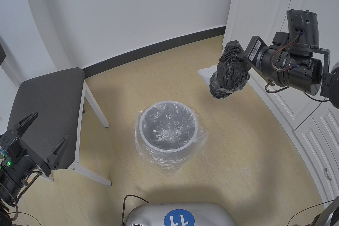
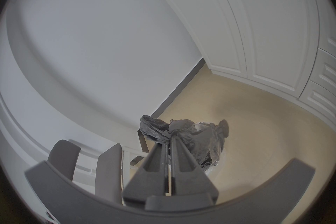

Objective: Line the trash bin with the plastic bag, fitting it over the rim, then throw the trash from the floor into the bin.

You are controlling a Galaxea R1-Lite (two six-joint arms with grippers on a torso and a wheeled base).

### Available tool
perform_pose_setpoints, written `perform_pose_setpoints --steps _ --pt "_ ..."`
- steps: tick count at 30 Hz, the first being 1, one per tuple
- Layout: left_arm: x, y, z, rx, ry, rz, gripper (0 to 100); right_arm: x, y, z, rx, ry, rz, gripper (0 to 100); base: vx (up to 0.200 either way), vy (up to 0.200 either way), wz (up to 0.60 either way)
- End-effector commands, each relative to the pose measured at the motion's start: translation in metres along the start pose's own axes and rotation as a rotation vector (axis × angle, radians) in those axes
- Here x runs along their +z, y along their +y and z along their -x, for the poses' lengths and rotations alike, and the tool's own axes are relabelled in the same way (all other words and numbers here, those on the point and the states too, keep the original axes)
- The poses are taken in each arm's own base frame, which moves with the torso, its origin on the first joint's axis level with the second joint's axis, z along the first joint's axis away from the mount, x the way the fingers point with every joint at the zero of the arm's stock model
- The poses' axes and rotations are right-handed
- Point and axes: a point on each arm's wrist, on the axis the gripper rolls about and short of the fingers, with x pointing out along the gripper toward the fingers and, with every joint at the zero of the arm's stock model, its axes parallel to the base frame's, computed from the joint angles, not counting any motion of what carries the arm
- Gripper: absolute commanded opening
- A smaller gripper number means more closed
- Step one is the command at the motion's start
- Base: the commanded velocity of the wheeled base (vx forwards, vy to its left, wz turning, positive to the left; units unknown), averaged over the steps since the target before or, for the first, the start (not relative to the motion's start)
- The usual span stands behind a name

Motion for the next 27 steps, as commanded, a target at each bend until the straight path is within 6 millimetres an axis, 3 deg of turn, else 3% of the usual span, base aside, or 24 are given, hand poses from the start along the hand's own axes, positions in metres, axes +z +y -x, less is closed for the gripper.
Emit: perform_pose_setpoints --steps 1,11,16,27 --pt "-0.001 0.0 0.001 -0.002 0.001 0.0 100 -0.009 0.002 -0.001 0.004 0.027 0.009 0 0.0 0.0 0.0" --pt "0.0 -0.002 0.005 -0.014 -0.016 -0.002 100 -0.053 0.012 -0.031 0.009 0.141 0.024 0 0.0 0.0 0.0" --pt "0.002 -0.002 0.007 -0.014 -0.031 -0.005 100 -0.077 0.02 -0.058 0.032 0.155 -0.054 0 0.0 0.0 0.0" --pt "0.009 0.0 0.015 0.009 -0.085 -0.043 100 -0.124 0.01 -0.119 -0.046 0.21 -0.171 0 0.0 0.0 0.0"
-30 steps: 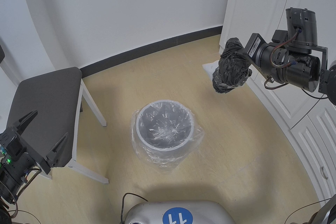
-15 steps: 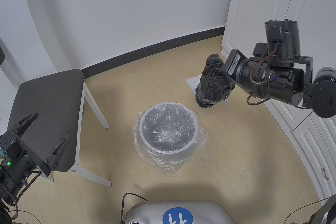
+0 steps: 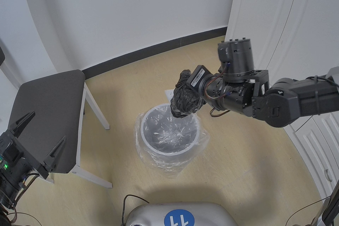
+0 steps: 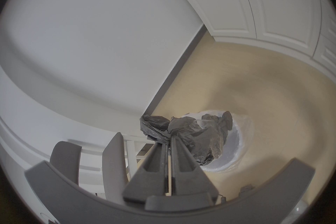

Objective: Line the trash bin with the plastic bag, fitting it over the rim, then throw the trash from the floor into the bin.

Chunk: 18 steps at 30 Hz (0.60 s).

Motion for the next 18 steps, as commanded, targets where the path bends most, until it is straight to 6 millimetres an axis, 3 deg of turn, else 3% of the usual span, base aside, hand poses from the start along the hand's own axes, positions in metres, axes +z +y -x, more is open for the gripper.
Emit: perform_pose_setpoints --steps 1,8,18 --pt "0.005 0.001 0.006 0.016 -0.04 -0.021 100 -0.025 -0.017 -0.038 -0.059 0.043 -0.019 0 0.0 0.0 0.0" --pt "0.004 0.001 0.011 0.018 -0.041 -0.084 100 -0.054 -0.033 -0.064 -0.11 0.097 -0.008 0 0.0 0.0 0.0" --pt "0.004 0.001 0.011 0.021 -0.041 -0.091 100 -0.079 -0.046 -0.079 -0.149 0.144 0.015 0 0.0 0.0 0.0"
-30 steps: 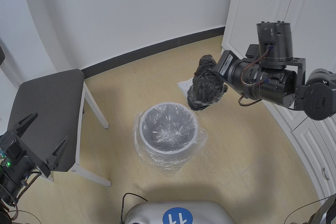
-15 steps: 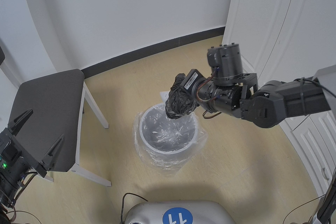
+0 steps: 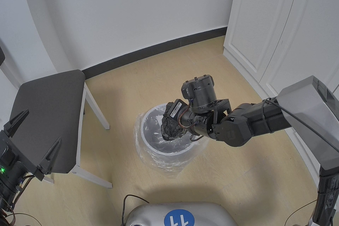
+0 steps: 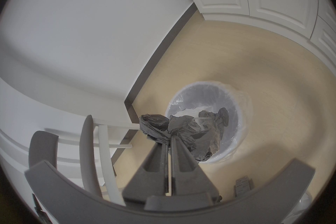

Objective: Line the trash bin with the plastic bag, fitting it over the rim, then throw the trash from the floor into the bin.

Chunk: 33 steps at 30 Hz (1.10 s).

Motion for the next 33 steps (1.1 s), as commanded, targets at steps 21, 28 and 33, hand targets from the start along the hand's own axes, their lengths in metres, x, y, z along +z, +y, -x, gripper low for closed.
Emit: perform_pose_setpoints --steps 21,28,33 --pt "-0.002 0.0 0.001 0.001 0.006 -0.003 100 -0.017 -0.054 -0.089 -0.123 0.0 -0.086 0 0.0 0.0 0.0" --pt "-0.003 -0.001 0.002 -0.001 0.01 -0.003 100 -0.026 -0.057 -0.093 -0.129 0.014 -0.084 0 0.0 0.0 0.0" --pt "-0.003 -0.001 0.002 -0.001 0.012 -0.003 100 -0.033 -0.061 -0.098 -0.14 0.026 -0.078 0 0.0 0.0 0.0"
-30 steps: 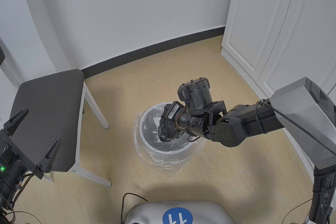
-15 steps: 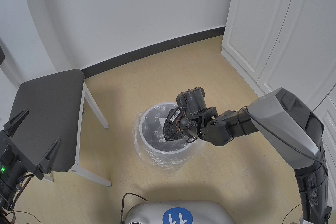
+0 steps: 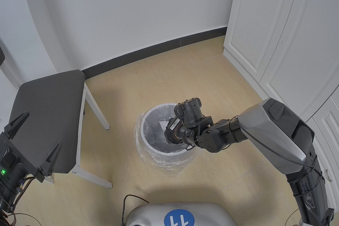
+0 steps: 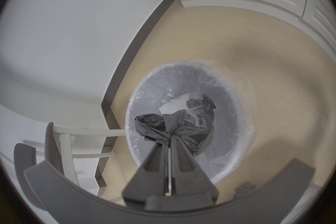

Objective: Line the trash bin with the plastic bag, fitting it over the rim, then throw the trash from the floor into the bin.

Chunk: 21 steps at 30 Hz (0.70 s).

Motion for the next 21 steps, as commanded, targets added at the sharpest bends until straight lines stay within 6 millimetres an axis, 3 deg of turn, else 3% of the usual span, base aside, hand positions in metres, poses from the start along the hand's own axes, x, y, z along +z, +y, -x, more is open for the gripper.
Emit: perform_pose_setpoints --steps 1,8,16,21 --pt "0.0 0.0 0.0 -0.001 0.002 0.0 100 -0.007 -0.006 -0.006 -0.014 0.011 0.006 0 0.0 0.0 0.0" --pt "0.0 0.0 0.0 -0.001 0.002 0.0 100 -0.011 -0.005 -0.005 -0.055 0.044 0.025 0 0.0 0.0 0.0" --pt "0.0 0.0 0.0 0.001 -0.001 -0.002 100 0.008 0.039 0.043 0.027 0.03 -0.023 0 0.0 0.0 0.0" --pt "-0.001 0.0 0.0 -0.001 0.002 -0.002 100 0.0 0.036 0.038 0.018 0.049 -0.028 0 0.0 0.0 0.0"
